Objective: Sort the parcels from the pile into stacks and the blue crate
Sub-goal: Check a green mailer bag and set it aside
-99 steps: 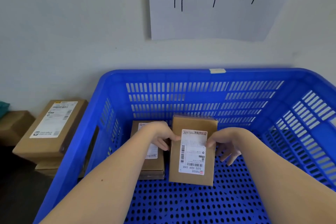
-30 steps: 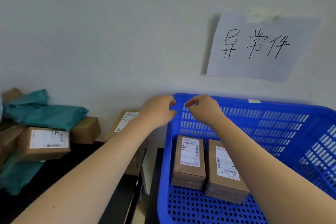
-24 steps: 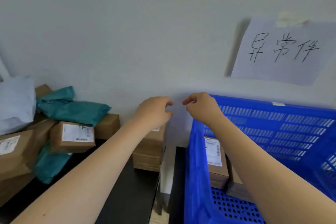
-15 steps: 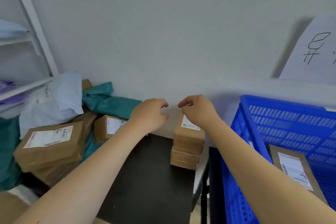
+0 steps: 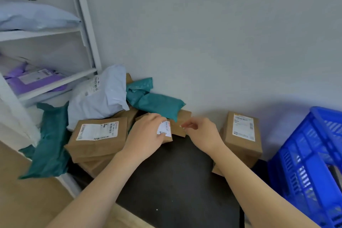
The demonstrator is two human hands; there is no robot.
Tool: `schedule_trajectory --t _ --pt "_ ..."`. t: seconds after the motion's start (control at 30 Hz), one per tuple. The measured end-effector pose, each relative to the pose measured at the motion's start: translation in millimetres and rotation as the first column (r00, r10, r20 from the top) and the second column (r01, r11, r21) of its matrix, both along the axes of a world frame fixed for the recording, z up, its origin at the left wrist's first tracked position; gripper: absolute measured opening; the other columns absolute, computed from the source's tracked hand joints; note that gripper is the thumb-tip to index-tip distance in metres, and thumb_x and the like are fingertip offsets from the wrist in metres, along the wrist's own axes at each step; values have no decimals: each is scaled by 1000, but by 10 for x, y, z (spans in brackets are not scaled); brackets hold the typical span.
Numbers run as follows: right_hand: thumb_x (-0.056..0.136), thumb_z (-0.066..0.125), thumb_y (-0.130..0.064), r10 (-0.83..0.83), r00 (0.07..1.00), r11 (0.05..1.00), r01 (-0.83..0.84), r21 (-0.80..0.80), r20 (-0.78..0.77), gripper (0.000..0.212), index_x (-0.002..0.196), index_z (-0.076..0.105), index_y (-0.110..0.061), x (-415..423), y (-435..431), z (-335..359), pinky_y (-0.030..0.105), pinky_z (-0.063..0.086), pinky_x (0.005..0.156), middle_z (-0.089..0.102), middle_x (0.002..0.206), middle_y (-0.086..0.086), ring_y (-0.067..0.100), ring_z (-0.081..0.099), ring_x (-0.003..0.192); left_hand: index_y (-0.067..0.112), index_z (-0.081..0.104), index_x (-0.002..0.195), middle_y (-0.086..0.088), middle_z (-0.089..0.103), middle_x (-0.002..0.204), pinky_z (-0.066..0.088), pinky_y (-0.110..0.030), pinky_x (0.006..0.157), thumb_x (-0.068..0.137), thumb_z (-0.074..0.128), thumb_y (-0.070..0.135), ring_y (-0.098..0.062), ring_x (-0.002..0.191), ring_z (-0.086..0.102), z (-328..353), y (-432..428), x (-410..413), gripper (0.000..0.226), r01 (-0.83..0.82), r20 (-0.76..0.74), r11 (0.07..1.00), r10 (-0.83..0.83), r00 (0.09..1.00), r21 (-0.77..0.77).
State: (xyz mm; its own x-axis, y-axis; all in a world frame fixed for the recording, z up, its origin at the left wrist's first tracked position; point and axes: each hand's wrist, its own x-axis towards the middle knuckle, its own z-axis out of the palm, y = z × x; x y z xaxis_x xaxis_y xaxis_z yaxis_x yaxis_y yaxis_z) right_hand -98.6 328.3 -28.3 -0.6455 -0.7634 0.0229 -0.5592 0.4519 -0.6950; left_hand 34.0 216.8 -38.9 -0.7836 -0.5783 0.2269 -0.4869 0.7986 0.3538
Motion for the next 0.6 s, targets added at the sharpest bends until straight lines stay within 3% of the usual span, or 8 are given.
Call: schedule_trajectory --t 0.17,0.3,0.43,0.6 --pt "94 48 -11 3 1000 1000 -2 29 -28 29 114 67 -21 -51 -329 -220 15 39 71 65 118 -3 9 55 98 27 41 142 9 38 145 30 -25 102 92 57 22 -12 129 37 -149 -309 -7 53 -15 62 999 17 998 -38" --pt "93 47 -13 -21 998 998 24 52 -63 28 114 65 -19 -235 -645 -345 21 46 76 66 116 -1 12 57 92 30 34 146 4 26 153 24 -33 111 92 57 27 -18 138 28 -203 -639 -194 59 -2 164 997 15 986 -83" --pt "95 49 -18 -36 997 993 43 111 -64 32 125 58 -19 -490 -976 -479 23 46 78 63 123 0 17 60 103 30 28 149 1 18 158 19 -35 115 93 56 29 -19 143 20 -251 -959 -468 62 8 233 995 15 972 -97" --pt "90 60 -30 -19 995 984 36 175 -99 53 139 43 -25 -760 -1364 -802 23 44 76 56 130 -1 18 59 107 27 25 150 -2 16 158 18 -37 116 93 55 26 -21 144 17 -352 -1303 -739 64 5 269 997 17 963 -79"
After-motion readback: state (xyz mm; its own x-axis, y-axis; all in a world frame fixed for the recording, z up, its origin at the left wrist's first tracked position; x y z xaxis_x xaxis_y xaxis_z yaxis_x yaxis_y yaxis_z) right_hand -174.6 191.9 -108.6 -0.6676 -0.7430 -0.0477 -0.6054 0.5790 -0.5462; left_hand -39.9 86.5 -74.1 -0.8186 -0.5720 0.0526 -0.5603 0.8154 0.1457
